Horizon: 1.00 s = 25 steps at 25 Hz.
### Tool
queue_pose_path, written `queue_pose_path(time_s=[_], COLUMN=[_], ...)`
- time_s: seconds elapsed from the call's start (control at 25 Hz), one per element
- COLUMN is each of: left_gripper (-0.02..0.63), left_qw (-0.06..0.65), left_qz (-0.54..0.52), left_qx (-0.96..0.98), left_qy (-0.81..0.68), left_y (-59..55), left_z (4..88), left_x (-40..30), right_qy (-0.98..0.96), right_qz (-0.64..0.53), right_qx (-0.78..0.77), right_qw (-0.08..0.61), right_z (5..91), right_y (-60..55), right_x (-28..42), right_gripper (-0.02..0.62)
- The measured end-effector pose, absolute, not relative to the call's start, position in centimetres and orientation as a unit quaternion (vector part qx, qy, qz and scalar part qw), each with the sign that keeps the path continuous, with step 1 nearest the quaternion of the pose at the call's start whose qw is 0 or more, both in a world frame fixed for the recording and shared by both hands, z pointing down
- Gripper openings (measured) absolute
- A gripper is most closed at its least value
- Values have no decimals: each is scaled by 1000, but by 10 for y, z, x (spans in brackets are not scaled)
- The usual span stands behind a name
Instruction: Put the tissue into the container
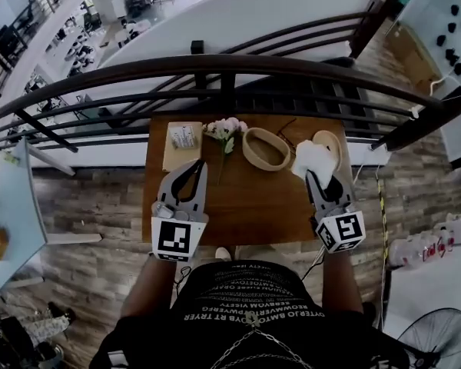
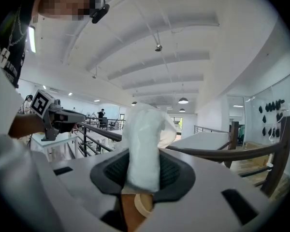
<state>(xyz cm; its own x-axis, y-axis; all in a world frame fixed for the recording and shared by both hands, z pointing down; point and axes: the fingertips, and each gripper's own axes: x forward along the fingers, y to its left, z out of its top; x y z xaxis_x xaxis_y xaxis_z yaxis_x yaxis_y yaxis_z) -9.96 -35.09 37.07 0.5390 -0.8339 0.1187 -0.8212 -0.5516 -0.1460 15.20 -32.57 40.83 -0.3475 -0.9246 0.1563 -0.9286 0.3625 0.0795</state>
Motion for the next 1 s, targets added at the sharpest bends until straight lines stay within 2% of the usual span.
queue_pose_path(time_s=[0.4, 0.72, 1.0], left_gripper=[31, 31, 31], left_qw=[1, -21, -55], left_qz=[-115, -153, -190], left_qx=[-870, -862, -851], left_qy=[479, 483, 487], left_y=[-417, -455, -463], left_z=[416, 456, 495], left_x=[-64, -42, -33], right_qy=[-840, -842, -839], right_qz=[76, 146, 177], right_qx=[511, 461, 398], right_qw=[163, 239, 328], right_z=[515, 634, 730], right_y=[-424, -487, -509], right_x=[167, 172, 158], right_gripper=[124, 124, 126])
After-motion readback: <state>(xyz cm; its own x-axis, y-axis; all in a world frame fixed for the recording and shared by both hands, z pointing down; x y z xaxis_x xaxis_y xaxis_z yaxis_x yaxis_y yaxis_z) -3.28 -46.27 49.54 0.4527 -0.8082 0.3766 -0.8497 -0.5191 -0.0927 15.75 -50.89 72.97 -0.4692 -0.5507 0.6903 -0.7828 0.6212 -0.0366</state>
